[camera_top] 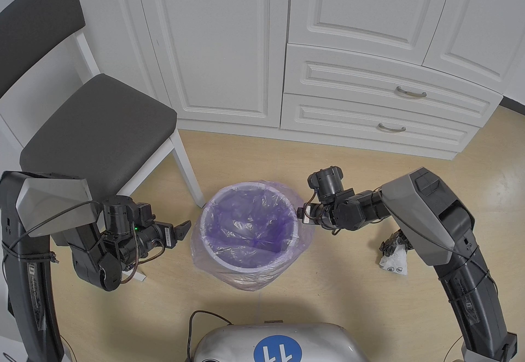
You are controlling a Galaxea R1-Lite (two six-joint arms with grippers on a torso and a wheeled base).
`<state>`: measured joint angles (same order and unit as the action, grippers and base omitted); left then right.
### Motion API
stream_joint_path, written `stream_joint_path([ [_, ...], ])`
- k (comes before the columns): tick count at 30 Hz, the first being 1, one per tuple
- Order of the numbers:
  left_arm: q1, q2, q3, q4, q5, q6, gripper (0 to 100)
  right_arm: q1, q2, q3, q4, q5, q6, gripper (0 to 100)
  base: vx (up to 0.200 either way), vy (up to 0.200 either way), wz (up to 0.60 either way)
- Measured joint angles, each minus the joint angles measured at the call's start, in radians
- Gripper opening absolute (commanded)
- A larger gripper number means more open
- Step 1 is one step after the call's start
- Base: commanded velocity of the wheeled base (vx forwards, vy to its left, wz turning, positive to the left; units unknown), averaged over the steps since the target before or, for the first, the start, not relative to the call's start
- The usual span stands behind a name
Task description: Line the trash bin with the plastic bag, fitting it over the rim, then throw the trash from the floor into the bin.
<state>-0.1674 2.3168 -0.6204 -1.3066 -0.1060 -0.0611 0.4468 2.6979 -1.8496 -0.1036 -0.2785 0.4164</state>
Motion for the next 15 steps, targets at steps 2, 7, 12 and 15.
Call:
stream_joint_path([
  [2, -0.001, 0.007, -0.001, 0.0, 0.0, 0.0, 100, -0.003, 0.031, -0.041, 0.021, 0.001, -0.01, 100, 0.0, 0.0, 0.0],
  [7, -0.004, 0.032, -0.003, 0.0, 0.0, 0.018, 100, -0.021, 0.1, -0.125, 0.083, 0.002, -0.025, 100, 0.0, 0.0, 0.0],
  [12, -0.005, 0.087, -0.023, 0.002, -0.001, 0.05, 100, -0.037, 0.129, -0.145, 0.094, 0.003, -0.024, 100, 0.0, 0.0, 0.0],
  [15, -0.008, 0.132, -0.074, 0.015, -0.001, 0.055, 100, -0.045, 0.122, -0.136, 0.092, 0.001, -0.021, 100, 0.0, 0.0, 0.0],
])
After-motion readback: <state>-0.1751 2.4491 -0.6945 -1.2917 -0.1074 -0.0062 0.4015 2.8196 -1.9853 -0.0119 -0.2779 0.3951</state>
